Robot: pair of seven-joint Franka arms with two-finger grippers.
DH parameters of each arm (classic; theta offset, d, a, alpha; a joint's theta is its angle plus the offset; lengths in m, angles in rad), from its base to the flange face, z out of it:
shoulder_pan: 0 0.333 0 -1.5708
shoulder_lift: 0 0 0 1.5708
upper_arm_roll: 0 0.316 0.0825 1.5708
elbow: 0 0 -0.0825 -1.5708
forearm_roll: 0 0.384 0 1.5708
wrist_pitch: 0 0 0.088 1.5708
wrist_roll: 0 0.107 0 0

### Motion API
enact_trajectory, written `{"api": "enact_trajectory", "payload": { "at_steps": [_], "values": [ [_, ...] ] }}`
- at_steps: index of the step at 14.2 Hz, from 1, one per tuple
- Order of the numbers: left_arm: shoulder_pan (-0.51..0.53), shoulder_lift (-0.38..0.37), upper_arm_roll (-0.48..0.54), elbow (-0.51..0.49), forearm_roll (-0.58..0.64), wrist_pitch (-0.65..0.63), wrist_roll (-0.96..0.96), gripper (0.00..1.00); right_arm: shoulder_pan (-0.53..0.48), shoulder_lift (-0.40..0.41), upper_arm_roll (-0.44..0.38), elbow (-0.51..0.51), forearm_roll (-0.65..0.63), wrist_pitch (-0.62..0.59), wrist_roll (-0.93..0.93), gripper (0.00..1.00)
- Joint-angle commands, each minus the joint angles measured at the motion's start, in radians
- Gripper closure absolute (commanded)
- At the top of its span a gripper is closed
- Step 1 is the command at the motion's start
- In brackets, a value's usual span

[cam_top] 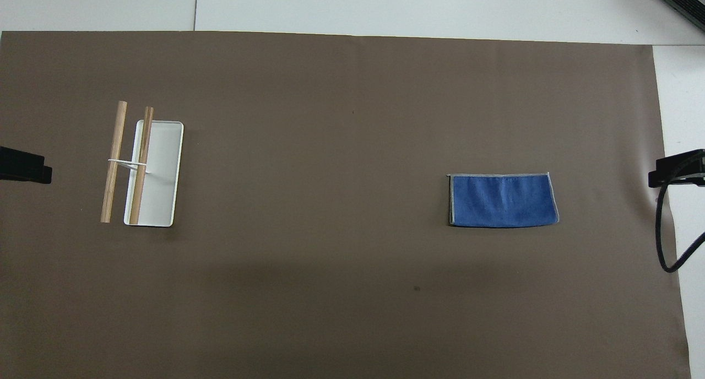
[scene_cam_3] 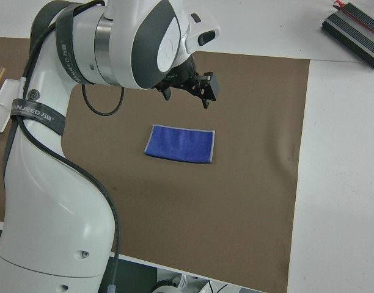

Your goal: Right arm passes towel to left arm to hang

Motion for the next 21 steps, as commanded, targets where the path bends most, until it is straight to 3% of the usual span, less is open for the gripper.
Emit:
{"api": "enact_trajectory", "payload": {
  "at_steps": [1,5,8,21],
  "values": [
    [0.000,-0.013,0.004,-0.012,-0.012,0.017,0.002,0.00,-0.004,-0.003,0.001,-0.013,0.011,0.034,0.001,0.00],
    [0.000,-0.013,0.004,-0.012,-0.012,0.017,0.002,0.00,-0.021,0.000,0.009,-0.009,0.010,0.021,0.001,0.00],
    [-0.002,-0.013,0.004,-0.012,-0.012,0.017,0.002,0.00,-0.088,0.003,0.069,-0.003,0.021,0.009,0.001,0.00],
    [0.001,-0.016,0.004,-0.016,-0.012,0.007,-0.005,0.00,-0.085,-0.010,0.076,-0.015,0.008,-0.012,-0.016,0.00]
  ]
}}
